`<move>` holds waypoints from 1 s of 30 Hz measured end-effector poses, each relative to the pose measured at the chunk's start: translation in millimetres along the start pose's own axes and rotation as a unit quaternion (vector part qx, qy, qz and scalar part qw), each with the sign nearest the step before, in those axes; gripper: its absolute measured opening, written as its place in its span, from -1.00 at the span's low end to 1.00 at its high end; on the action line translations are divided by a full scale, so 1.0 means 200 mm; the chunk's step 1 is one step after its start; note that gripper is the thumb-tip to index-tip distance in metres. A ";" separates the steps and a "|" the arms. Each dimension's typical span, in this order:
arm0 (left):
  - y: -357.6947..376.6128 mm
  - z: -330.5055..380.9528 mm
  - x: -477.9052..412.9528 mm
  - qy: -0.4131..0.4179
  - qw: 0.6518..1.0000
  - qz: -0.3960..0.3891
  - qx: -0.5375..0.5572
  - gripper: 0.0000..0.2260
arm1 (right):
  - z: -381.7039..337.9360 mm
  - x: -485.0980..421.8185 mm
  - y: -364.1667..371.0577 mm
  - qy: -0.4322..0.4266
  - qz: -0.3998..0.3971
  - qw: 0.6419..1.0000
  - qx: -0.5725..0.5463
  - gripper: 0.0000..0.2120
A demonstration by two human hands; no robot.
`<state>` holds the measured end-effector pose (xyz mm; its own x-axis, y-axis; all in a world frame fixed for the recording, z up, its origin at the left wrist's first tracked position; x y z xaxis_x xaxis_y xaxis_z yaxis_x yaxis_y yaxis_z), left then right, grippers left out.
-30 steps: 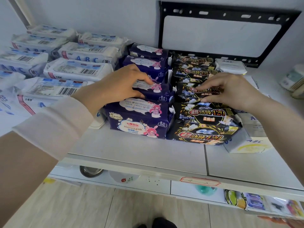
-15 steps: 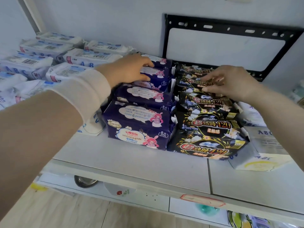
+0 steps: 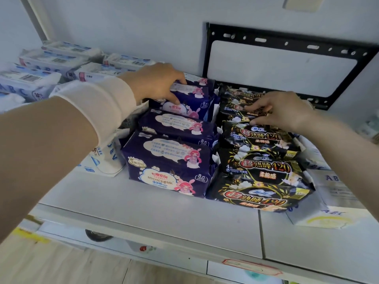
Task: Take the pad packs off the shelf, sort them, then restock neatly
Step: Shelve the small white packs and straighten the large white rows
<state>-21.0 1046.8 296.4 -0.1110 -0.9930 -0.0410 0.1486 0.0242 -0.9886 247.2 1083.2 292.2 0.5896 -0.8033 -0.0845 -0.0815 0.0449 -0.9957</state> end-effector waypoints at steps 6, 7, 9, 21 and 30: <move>-0.03 0.01 0.04 0.003 1.000 -0.014 0.015 -0.45 | 0.00 -0.01 -0.01 0.007 -0.010 1.000 -0.001 -0.63; -0.02 0.01 0.04 0.006 1.000 -0.020 0.023 -0.44 | 0.00 -0.01 -0.01 0.008 -0.011 1.000 -0.006 -0.63; 0.02 0.02 0.06 0.012 0.999 -0.030 0.030 -0.44 | 0.00 -0.01 -0.01 0.008 -0.010 1.000 -0.017 -0.63; 0.01 0.04 0.02 0.000 0.990 -0.121 0.067 -0.51 | -0.01 -0.01 -0.05 -0.005 -0.038 0.999 -0.035 -0.68; 0.00 -0.05 -0.35 -0.019 0.999 -0.041 0.006 -0.34 | 0.06 -0.30 -0.04 -0.011 0.019 1.000 0.002 -0.63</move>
<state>-23.7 1117.5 298.1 -0.0857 -0.9952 0.0467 0.1513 -0.0593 -0.9867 221.6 1137.6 305.4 0.6040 -0.7873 -0.1236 -0.1012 0.0781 -0.9918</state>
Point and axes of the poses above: each hand's wrist, its own x-axis away from the middle knuckle, its own y-axis out of the palm, z = x × y, the point moved 3 cm from there along -x, towards the middle knuckle, and after that the axes turned 7 degrees about x, right-handed, at the moved point
